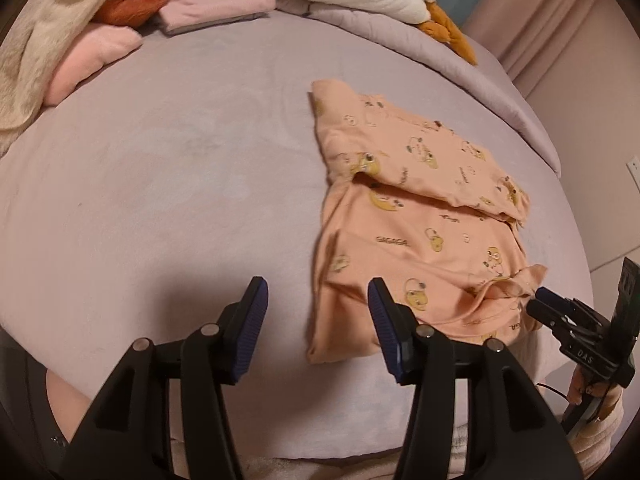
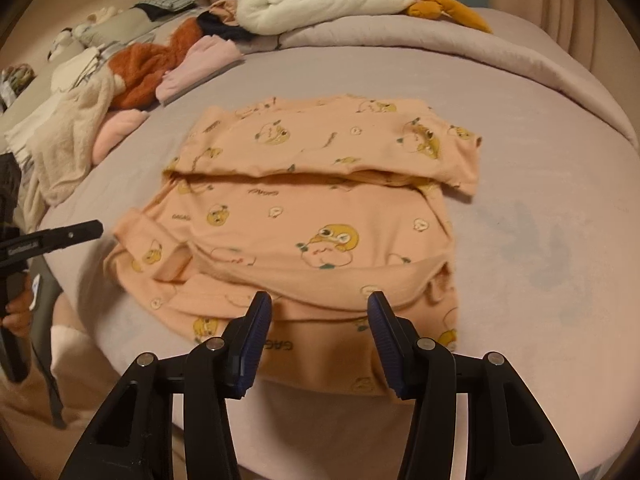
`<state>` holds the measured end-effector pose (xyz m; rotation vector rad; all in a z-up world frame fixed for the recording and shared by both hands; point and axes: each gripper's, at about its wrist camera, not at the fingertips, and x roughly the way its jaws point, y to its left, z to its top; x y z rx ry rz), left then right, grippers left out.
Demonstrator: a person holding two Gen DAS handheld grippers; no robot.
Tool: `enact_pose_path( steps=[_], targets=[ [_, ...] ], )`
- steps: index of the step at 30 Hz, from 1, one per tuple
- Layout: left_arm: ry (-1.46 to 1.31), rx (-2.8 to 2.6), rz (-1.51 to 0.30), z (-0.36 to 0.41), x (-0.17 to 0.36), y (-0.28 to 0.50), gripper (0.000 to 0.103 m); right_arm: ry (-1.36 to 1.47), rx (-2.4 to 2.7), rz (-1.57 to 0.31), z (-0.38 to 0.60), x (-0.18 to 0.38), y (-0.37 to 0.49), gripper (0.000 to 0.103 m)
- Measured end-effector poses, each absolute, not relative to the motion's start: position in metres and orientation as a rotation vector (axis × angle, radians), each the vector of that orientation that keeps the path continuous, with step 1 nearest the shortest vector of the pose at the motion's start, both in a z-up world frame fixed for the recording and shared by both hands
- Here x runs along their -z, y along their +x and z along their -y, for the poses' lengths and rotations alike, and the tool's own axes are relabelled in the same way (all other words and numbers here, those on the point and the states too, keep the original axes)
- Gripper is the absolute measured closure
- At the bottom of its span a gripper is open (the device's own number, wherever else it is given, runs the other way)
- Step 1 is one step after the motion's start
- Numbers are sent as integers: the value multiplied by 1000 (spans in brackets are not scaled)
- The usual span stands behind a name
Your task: Fold small clothes
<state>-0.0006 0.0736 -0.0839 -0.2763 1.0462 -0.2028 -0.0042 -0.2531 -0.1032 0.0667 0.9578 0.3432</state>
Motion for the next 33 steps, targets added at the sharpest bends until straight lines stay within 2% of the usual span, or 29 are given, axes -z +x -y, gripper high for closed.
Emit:
enact_pose_path(
  steps=[3, 10, 33],
  targets=[
    [-275, 190, -1055, -76, 85, -1, 51, 66, -378, -974, 246, 105, -7, 55],
    [-290, 182, -1036, -78, 78, -6, 51, 46, -450, -1074, 223, 126, 7, 55],
    [-291, 197, -1052, -76, 87, 7, 51, 74, -281, -972, 227, 121, 76, 55]
  ],
)
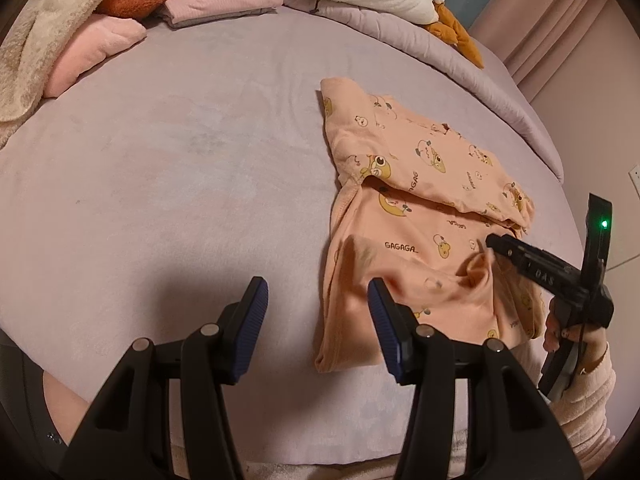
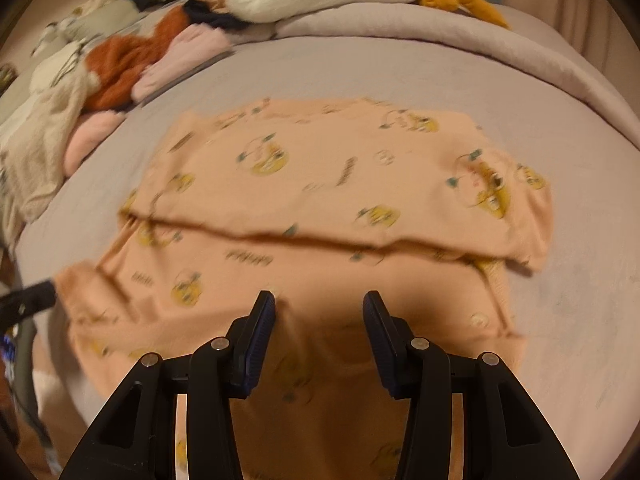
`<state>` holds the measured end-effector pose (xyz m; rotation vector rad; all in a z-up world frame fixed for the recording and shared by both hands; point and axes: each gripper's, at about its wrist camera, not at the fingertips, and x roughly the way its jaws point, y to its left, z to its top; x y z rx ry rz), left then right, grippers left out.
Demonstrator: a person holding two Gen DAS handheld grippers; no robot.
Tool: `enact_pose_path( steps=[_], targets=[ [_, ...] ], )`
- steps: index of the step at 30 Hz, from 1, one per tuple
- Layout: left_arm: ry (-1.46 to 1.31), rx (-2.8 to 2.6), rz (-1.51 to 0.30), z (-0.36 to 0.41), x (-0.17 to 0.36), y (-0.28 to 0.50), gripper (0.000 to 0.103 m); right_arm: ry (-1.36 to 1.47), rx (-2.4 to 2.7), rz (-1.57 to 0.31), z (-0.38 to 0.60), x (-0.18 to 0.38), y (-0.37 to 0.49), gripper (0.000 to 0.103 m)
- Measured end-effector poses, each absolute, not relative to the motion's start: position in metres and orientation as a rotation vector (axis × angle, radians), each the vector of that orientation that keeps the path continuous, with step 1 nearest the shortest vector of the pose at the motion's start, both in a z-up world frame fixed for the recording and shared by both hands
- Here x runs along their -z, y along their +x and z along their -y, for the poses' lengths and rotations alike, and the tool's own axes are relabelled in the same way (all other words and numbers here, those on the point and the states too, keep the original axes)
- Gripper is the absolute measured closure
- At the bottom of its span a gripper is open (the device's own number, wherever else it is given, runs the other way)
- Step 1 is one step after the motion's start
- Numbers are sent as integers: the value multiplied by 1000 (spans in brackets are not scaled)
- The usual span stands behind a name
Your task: Fold small clothes
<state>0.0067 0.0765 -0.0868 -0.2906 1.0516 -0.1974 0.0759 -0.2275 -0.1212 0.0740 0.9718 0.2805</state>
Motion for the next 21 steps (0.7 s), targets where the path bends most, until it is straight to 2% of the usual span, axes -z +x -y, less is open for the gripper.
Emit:
enact_pose_path(
  steps=[16, 21],
  targets=[
    [-261, 256, -1054, -67, 88, 15, 49, 184, -140, -896, 304, 88, 52, 55],
    [-230, 278, -1066, -64, 92, 9, 49, 193, -113, -926, 320, 93, 38, 47]
  ],
)
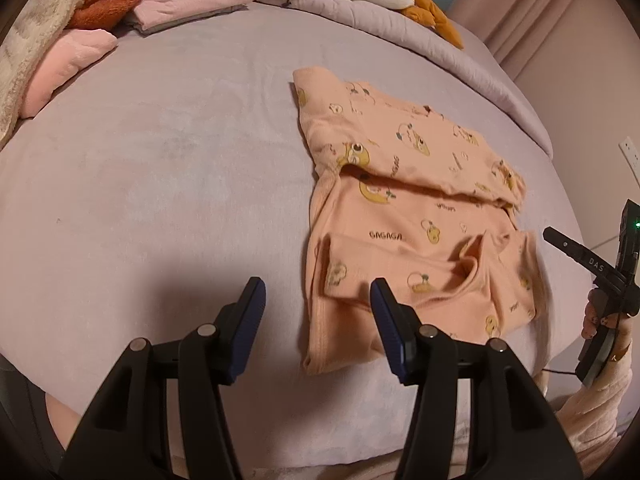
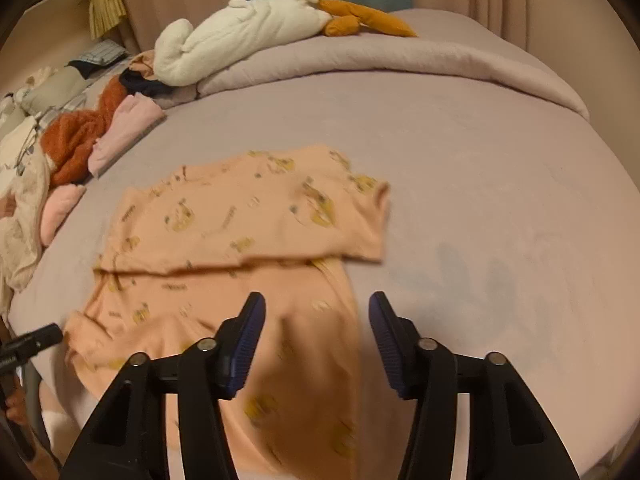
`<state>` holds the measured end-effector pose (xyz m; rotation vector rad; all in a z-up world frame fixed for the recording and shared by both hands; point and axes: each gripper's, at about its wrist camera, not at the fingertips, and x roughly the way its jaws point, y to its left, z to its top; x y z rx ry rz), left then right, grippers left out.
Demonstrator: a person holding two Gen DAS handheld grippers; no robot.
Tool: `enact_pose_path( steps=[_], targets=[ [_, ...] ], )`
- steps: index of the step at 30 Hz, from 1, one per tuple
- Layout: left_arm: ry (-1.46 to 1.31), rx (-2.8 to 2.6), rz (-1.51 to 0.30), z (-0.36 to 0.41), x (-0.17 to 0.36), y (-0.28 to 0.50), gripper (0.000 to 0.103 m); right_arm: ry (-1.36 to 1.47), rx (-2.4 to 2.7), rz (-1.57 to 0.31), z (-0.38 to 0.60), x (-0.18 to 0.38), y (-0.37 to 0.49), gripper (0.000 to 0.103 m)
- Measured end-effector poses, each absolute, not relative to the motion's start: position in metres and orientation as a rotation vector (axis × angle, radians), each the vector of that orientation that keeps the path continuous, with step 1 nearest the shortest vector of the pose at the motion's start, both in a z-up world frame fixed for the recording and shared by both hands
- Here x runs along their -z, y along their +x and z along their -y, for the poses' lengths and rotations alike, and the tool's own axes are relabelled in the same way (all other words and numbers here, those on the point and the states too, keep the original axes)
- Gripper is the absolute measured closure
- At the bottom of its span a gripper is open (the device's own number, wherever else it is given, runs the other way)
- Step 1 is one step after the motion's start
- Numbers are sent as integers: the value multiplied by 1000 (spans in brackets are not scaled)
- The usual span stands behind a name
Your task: Fold small clothes
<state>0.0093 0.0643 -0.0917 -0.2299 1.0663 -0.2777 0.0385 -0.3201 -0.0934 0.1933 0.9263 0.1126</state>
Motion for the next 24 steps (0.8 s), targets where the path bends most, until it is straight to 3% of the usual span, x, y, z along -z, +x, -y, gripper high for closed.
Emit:
enact_pose_path(
  steps=[10, 13, 18, 19, 23, 24],
  targets=[
    [-184, 375, -1065, -48, 101, 4, 51, 169, -163, -990, 324, 107, 19, 47],
    [-150, 372, -1081, -38, 110, 16, 52, 151, -185, -987, 317, 110, 25, 41],
    [-89, 348, -1079, -26, 117, 36, 70, 161, -187, -987, 309, 120, 42, 42],
    [-94, 348, -1079, -25, 117, 40, 72, 153, -179, -985, 307, 122, 44, 46],
    [-127, 339, -1083, -27, 115, 47, 75, 128, -145, -983, 304, 123, 48, 96],
    [-130, 341, -1084, -27, 114, 47, 74, 130, -142, -980, 305, 122, 48, 97]
  ],
)
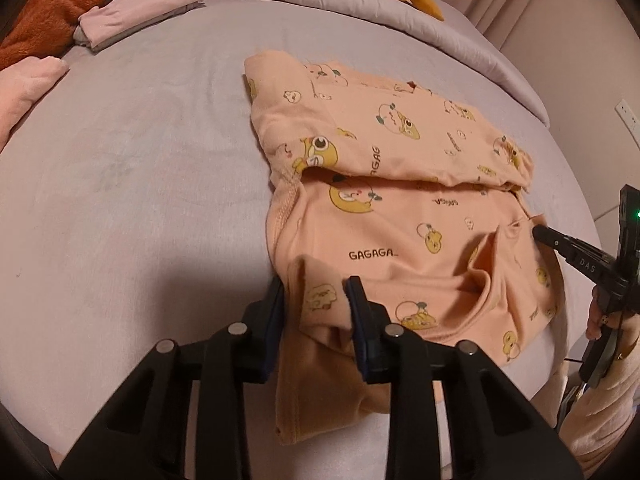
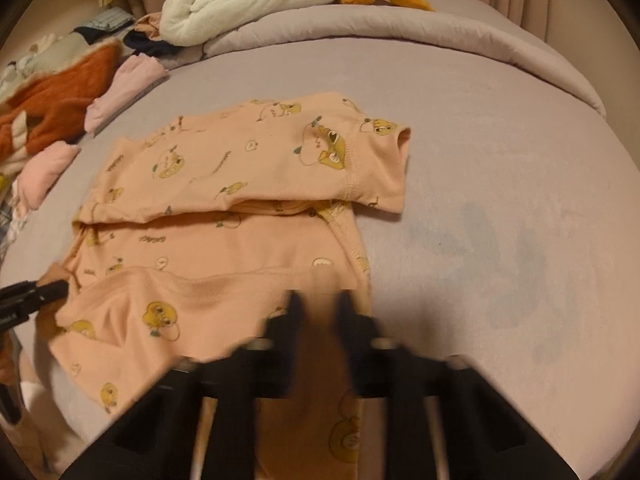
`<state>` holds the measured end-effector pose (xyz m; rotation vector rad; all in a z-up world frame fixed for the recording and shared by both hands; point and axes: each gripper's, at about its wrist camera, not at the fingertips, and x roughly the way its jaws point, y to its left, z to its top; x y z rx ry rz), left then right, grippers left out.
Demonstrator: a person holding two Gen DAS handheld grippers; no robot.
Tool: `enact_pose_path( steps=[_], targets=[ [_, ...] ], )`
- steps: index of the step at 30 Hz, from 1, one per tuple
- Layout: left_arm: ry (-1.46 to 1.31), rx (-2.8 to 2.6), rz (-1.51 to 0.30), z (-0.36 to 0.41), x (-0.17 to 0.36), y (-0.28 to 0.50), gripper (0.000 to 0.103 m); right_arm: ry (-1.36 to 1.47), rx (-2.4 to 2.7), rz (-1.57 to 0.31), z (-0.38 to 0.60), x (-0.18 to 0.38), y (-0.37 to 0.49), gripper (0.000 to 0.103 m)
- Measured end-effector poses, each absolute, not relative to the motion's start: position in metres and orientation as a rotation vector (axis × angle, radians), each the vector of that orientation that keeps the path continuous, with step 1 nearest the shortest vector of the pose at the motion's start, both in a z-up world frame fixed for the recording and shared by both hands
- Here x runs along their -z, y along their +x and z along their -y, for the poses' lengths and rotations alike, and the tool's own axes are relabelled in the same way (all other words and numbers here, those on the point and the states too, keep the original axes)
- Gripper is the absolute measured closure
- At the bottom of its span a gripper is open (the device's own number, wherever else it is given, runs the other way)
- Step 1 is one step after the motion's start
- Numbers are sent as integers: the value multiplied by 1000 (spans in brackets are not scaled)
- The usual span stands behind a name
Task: Fold small clothes
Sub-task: 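Grasp the folded edge of the sleepsuit with both grippers, then open the left gripper while the right gripper keeps holding the folded edge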
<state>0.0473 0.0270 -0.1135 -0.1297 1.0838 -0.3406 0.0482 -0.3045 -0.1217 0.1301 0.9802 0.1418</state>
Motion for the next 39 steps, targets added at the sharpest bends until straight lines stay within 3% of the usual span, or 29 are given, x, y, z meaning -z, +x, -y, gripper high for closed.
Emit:
enact_pose_path(
  steps=[7, 11, 16, 20, 29, 33, 39],
  targets=[
    [-142, 331, -1045, -38, 96, 43, 70, 159, -114, -907, 312, 98, 41, 98],
    [-174, 340, -1021, -45, 87, 40, 57, 193, -101, -852, 323, 80, 44, 98],
    [-189, 358, -1024, -48, 86, 39, 54, 230, -54, -849, 336, 81, 65, 99],
    [-189, 397, -1025, -44, 86, 37, 44, 251, -12, -897, 341, 97, 80, 99],
    [-188, 457, -1046, -34, 89, 37, 44, 264, -2, -937, 344, 110, 78, 99],
    [-174, 482, -1021, -32, 85, 32, 38, 252, -3, -939, 344, 109, 77, 99],
    [-146, 448, -1084, -19, 109, 49, 44, 237, -7, -921, 342, 107, 74, 99]
  ],
)
